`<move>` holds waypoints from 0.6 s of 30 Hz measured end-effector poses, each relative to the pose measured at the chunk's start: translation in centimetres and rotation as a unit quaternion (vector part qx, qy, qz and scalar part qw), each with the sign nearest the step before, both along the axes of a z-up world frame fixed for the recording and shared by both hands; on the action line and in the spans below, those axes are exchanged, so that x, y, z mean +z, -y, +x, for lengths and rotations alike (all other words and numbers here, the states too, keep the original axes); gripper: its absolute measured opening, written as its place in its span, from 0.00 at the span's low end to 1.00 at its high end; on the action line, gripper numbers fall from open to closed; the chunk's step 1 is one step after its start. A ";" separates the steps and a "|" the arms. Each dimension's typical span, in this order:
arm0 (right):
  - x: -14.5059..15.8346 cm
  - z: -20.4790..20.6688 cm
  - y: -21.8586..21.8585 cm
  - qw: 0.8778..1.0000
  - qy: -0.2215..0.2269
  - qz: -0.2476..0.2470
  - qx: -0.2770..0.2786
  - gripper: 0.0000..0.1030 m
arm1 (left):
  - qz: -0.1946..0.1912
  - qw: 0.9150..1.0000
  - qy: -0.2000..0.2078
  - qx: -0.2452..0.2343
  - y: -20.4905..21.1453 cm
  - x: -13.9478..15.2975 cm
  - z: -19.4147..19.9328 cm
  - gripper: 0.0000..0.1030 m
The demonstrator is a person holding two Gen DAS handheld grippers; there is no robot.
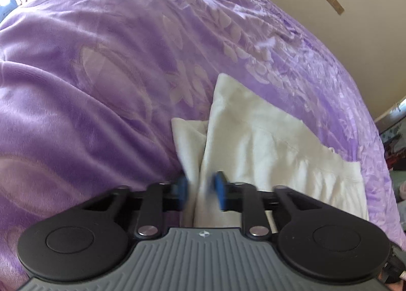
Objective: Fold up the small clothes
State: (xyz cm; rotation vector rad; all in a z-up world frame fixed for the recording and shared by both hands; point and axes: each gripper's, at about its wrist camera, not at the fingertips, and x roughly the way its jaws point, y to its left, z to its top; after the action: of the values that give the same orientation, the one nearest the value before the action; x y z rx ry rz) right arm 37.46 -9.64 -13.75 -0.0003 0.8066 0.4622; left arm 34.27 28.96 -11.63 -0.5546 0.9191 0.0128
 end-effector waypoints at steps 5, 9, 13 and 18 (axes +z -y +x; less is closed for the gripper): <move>-0.5 -0.6 -2.3 0.999 0.009 -0.028 0.043 0.09 | 0.019 0.999 0.027 -0.013 1.2 2.5 -0.2 0.07; -1.1 -0.3 -2.5 0.998 -0.005 -0.037 0.041 0.09 | 0.053 0.998 0.035 -0.031 3.6 6.0 0.0 0.07; 1.0 -0.5 -0.8 0.999 0.009 -0.027 0.034 0.10 | 0.093 0.993 0.043 -0.056 7.7 10.1 0.1 0.07; 4.2 0.1 3.5 1.000 0.005 -0.024 0.009 0.10 | 0.148 0.985 0.027 -0.084 14.6 14.5 1.0 0.07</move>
State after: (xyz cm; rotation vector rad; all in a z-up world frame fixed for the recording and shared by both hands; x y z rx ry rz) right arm 37.55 -13.17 -9.58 -0.0546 0.8081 0.4587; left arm 35.29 14.40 2.88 -0.1992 0.8890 -0.0179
